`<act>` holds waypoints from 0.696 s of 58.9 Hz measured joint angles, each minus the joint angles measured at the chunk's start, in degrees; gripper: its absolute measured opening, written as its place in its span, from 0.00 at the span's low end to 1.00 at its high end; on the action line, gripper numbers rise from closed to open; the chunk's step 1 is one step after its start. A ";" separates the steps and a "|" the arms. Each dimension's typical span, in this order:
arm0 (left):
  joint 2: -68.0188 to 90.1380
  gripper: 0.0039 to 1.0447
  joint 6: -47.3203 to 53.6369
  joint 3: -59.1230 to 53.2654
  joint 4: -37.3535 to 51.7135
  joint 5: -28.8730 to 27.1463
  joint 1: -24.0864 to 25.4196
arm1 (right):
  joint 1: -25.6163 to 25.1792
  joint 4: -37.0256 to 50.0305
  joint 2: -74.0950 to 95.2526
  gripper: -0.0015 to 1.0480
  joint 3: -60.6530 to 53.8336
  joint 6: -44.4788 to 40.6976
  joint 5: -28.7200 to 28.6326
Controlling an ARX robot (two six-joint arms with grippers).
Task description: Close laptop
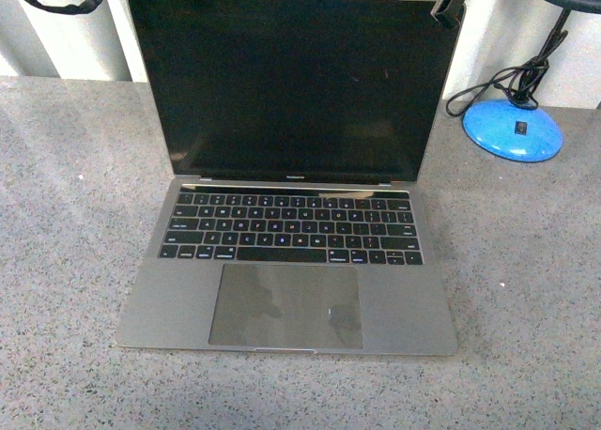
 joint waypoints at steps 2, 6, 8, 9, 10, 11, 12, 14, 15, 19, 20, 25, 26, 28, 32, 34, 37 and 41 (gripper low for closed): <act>0.31 0.03 0.00 0.00 0.00 -0.02 0.04 | 0.00 0.24 0.17 0.01 0.00 0.11 -0.13; 0.79 0.03 0.00 0.00 0.00 0.09 0.13 | 0.07 0.37 0.44 0.01 0.00 0.26 -0.31; 1.09 0.03 -0.02 0.02 0.07 0.26 0.17 | 0.11 0.37 0.63 0.01 0.00 0.33 -0.42; 1.14 0.03 -0.02 0.02 0.11 0.28 0.20 | 0.13 0.37 0.68 0.01 0.00 0.35 -0.44; 1.31 0.03 -0.02 0.02 0.24 0.39 0.24 | 0.17 0.37 0.74 0.01 0.00 0.35 -0.44; 1.42 0.03 -0.04 0.02 0.33 0.42 0.31 | 0.22 0.37 0.85 0.01 0.00 0.39 -0.44; 1.51 0.03 -0.07 0.09 0.46 0.52 0.33 | 0.24 0.37 0.96 0.01 0.00 0.48 -0.44; 1.70 0.03 -0.07 0.26 0.55 0.76 0.39 | 0.28 0.37 1.09 0.01 0.00 0.52 -0.46; 1.75 0.03 -0.07 0.31 0.59 0.83 0.42 | 0.28 0.37 1.18 0.01 0.00 0.55 -0.46; 2.05 0.03 -0.20 0.61 0.63 0.85 0.42 | 0.33 0.35 1.44 0.01 0.00 0.55 -0.66; 2.12 0.03 -0.20 0.70 0.63 0.87 0.42 | 0.33 0.35 1.49 0.01 0.00 0.55 -0.68; 2.38 0.03 -0.24 1.01 0.63 1.09 0.42 | 0.33 0.31 1.70 0.01 0.00 0.52 -0.81; 2.47 0.03 -0.24 1.07 0.63 1.11 0.42 | 0.33 0.28 1.73 0.01 0.00 0.55 -0.79; 2.56 0.03 -0.24 1.18 0.63 1.25 0.42 | 0.33 0.26 1.81 0.01 0.00 0.55 -0.79; 2.67 0.03 -0.26 1.33 0.63 1.27 0.42 | 0.33 0.28 1.86 0.01 0.00 0.57 -0.79; 2.67 0.03 -0.26 1.36 0.61 1.31 0.42 | 0.33 0.28 1.92 0.01 0.00 0.57 -0.79; 2.67 0.03 -0.33 1.33 0.61 1.42 0.42 | 0.33 0.28 2.10 0.01 0.00 0.61 -0.79; 2.60 0.03 -0.44 1.07 0.63 1.46 0.42 | 0.33 0.46 2.23 0.01 -0.15 1.09 -0.79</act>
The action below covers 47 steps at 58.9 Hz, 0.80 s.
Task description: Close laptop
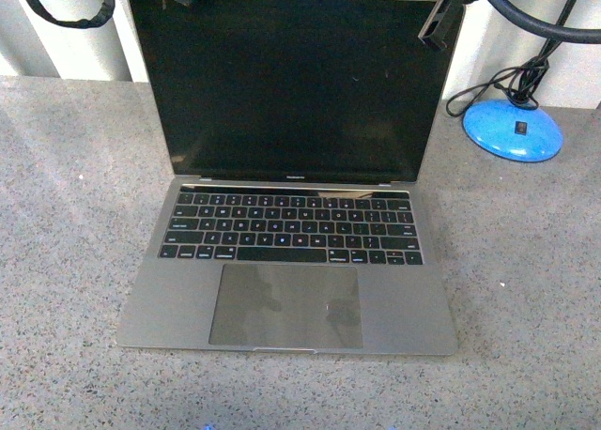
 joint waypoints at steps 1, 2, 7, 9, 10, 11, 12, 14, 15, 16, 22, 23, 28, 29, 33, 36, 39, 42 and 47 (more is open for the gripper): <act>-0.09 0.03 -0.04 -0.13 0.00 0.00 0.00 | 0.00 0.26 0.00 0.01 -0.24 0.11 -0.04; -0.20 0.03 -0.07 -0.28 0.00 0.00 0.00 | 0.00 0.35 0.00 0.01 -0.35 0.09 -0.07; -0.87 0.03 -0.46 -1.22 0.13 0.07 0.02 | 0.11 0.85 0.00 0.01 -1.60 0.31 -0.11; -1.07 0.03 -0.48 -1.53 0.15 0.20 0.02 | 0.17 1.09 0.00 0.01 -2.10 0.31 -0.13; -1.20 0.03 -0.50 -1.75 0.24 0.17 0.04 | 0.20 1.18 0.00 0.01 -2.38 0.31 -0.11; -1.27 0.03 -0.57 -1.84 0.31 0.17 0.07 | 0.22 1.22 0.00 0.01 -2.51 0.33 -0.11; -1.33 0.03 -0.61 -2.05 0.42 0.17 0.07 | 0.24 1.36 0.00 0.01 -2.78 0.35 -0.11; -1.44 0.03 -0.70 -2.25 0.63 0.20 0.11 | 0.26 1.62 0.00 0.01 -3.08 0.42 -0.13; -1.51 0.03 -0.72 -2.40 0.81 0.20 0.11 | 0.28 1.79 -0.02 0.01 -3.23 0.44 -0.13; -1.55 0.03 -0.76 -2.51 0.90 0.20 0.11 | 0.28 1.88 -0.02 0.01 -3.32 0.44 -0.13; -1.97 0.03 -1.14 -3.48 1.60 0.37 0.11 | 0.42 2.47 -0.37 0.01 -4.17 0.46 -0.13; -1.97 0.03 -1.29 -3.58 1.75 0.39 0.11 | 0.48 2.51 -0.55 0.01 -4.37 0.50 -0.11; -1.99 0.03 -2.21 -4.07 2.64 0.46 0.00 | 0.72 2.91 -1.20 0.01 -5.53 0.85 -0.11; -1.99 0.03 -2.38 -4.17 2.73 0.46 0.00 | 0.74 2.95 -1.27 0.01 -5.66 0.90 -0.11; -1.99 0.03 -2.71 -4.42 3.10 0.48 -0.07 | 0.87 3.15 -1.60 0.01 -6.21 0.92 -0.13; -1.99 0.03 -2.89 -4.55 3.17 0.63 -0.11 | 0.94 3.15 -1.79 0.01 -6.47 0.96 -0.13; -1.99 0.03 -2.99 -4.59 2.91 0.85 -0.17 | 0.96 3.15 -1.84 0.01 -6.51 1.05 -0.09; -2.19 0.03 -3.02 -4.72 2.71 0.98 -0.24 | 0.98 3.13 -1.86 0.01 -6.51 1.42 -0.13; -2.43 0.03 -3.32 -4.92 2.43 1.03 -0.35 | 1.01 3.15 -1.92 0.01 -6.51 1.79 -0.26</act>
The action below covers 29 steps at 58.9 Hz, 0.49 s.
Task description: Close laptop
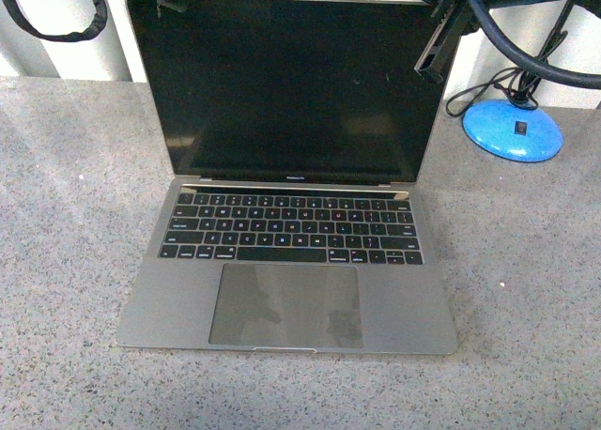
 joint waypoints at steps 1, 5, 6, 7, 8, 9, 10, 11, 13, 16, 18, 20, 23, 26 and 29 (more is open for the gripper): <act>0.00 0.03 -0.24 0.00 -0.24 0.04 0.00 | 0.02 0.00 -0.02 0.01 0.00 0.07 -0.04; -0.17 0.03 -0.59 0.11 -1.25 0.24 0.00 | 0.00 0.00 -0.02 0.01 0.00 0.35 -0.11; -0.22 0.03 -0.72 0.20 -1.75 0.37 0.00 | 0.00 -0.02 -0.02 0.01 0.00 0.52 -0.15; -0.26 0.03 -0.76 0.28 -2.03 0.42 0.00 | 0.00 -0.02 -0.02 0.01 0.00 0.59 -0.15; -0.31 0.03 -0.81 0.46 -2.62 0.61 0.00 | 0.00 -0.02 -0.02 0.01 0.00 0.79 -0.20; -0.33 0.03 -0.85 0.57 -2.89 0.66 0.00 | 0.00 -0.02 -0.02 0.01 0.00 0.98 -0.22; -0.37 0.03 -1.05 0.72 -3.30 0.90 0.00 | 0.00 -0.04 -0.04 0.01 0.00 1.11 -0.22; -0.39 0.03 -1.07 0.81 -3.54 0.94 0.00 | -0.02 -0.20 -0.04 0.01 0.00 1.38 -0.26; -0.42 0.03 -1.25 1.27 -4.66 1.22 0.00 | -0.07 -0.61 -0.09 0.01 0.02 1.75 -0.31; -0.42 0.03 -1.68 1.77 -5.81 1.60 0.00 | -0.17 -1.60 -0.28 0.01 0.28 2.84 -0.55; -0.44 0.03 -2.03 2.29 -6.99 2.19 0.04 | -0.26 -2.01 -0.35 0.01 0.44 3.32 -0.70; -0.44 0.03 -2.12 2.73 -7.91 2.40 0.04 | -0.35 -2.45 -0.37 0.01 0.61 3.93 -0.81; -0.44 0.03 -2.32 3.21 -8.96 2.45 0.04 | -0.52 -3.02 -0.37 0.01 1.03 5.18 -1.01; -0.44 0.03 -2.67 3.85 -10.38 2.71 0.04 | -0.66 -3.54 -0.37 0.01 1.22 6.10 -1.14; -0.44 0.03 -2.97 4.24 -11.30 2.84 0.07 | -0.81 -4.07 -0.37 0.01 1.38 6.95 -1.31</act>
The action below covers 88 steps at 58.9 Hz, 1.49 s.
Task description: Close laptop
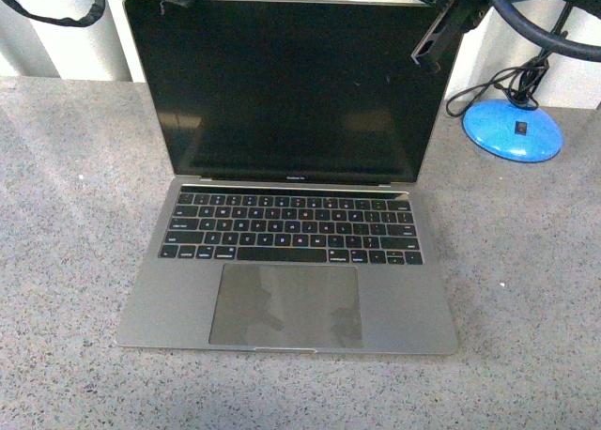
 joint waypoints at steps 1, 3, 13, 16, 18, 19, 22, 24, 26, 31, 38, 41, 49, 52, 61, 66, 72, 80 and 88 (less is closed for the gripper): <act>0.00 0.03 -0.39 0.09 -0.26 0.02 0.00 | -0.04 -0.13 0.00 0.01 0.02 0.39 -0.02; 0.00 0.03 -0.72 0.13 -0.55 0.09 0.00 | -0.11 -0.22 -0.04 0.01 0.02 0.70 -0.02; -1.14 0.03 -1.20 -0.72 -1.66 0.35 0.00 | -0.33 -0.55 -0.28 0.01 0.02 1.22 -0.26; -1.64 0.03 -1.20 -1.29 -1.77 0.39 0.00 | -0.31 -0.63 -0.37 0.01 0.02 1.25 -0.26; -2.01 0.03 -1.25 -1.75 -1.92 0.50 0.00 | -0.31 -0.79 -0.44 0.01 0.02 1.25 -0.24; -2.08 0.03 -1.25 -1.86 -1.97 0.59 0.00 | -0.28 -0.85 -0.44 0.01 0.02 1.25 -0.24; -2.47 0.03 -1.27 -2.36 -1.97 0.61 0.02 | -0.17 -0.94 -0.59 0.01 0.02 1.38 -0.17; -2.69 0.03 -1.66 -2.84 -1.64 0.85 0.00 | 0.00 -0.92 -0.81 0.01 -0.26 1.66 0.04; -2.84 0.03 -1.70 -3.17 -1.53 0.98 0.02 | 0.13 -0.92 -1.07 0.01 -0.61 1.73 0.13; -3.10 0.03 -1.73 -3.85 -1.38 1.25 0.00 | 0.46 -0.92 -1.88 0.01 -1.66 1.97 0.39; -3.26 0.03 -1.86 -4.74 -1.29 1.66 -0.09 | 1.16 -0.74 -2.95 0.01 -3.39 2.40 0.70; -3.26 0.03 -1.86 -5.40 -1.42 1.84 -0.20 | 1.51 -0.68 -3.39 0.01 -4.22 2.93 0.94; -2.80 0.03 -1.86 -7.76 -1.84 1.88 -0.48 | 2.29 0.15 -3.76 0.01 -6.80 3.39 1.25; -2.62 0.03 -1.86 -8.39 -1.84 1.70 -0.52 | 2.58 0.48 -3.80 0.01 -7.78 3.56 1.25; -2.78 0.03 -2.05 -9.73 -1.27 1.49 -0.52 | 2.80 1.27 -4.52 0.01 -10.03 3.61 1.33; -2.99 0.03 -2.08 -10.71 -1.27 1.40 -0.52 | 2.80 1.38 -5.05 0.01 -10.47 3.63 1.36; -3.76 0.03 -2.12 -11.78 -1.27 1.40 -0.52 | 2.80 1.38 -5.64 0.01 -10.97 3.72 1.62; -5.66 0.03 -2.19 -13.03 -1.22 1.01 -0.52 | 2.80 1.57 -6.82 0.01 -12.68 5.03 2.03; -6.54 0.03 -2.27 -13.86 -0.85 1.01 -0.52 | 2.86 2.89 -7.61 0.01 -15.12 6.21 2.19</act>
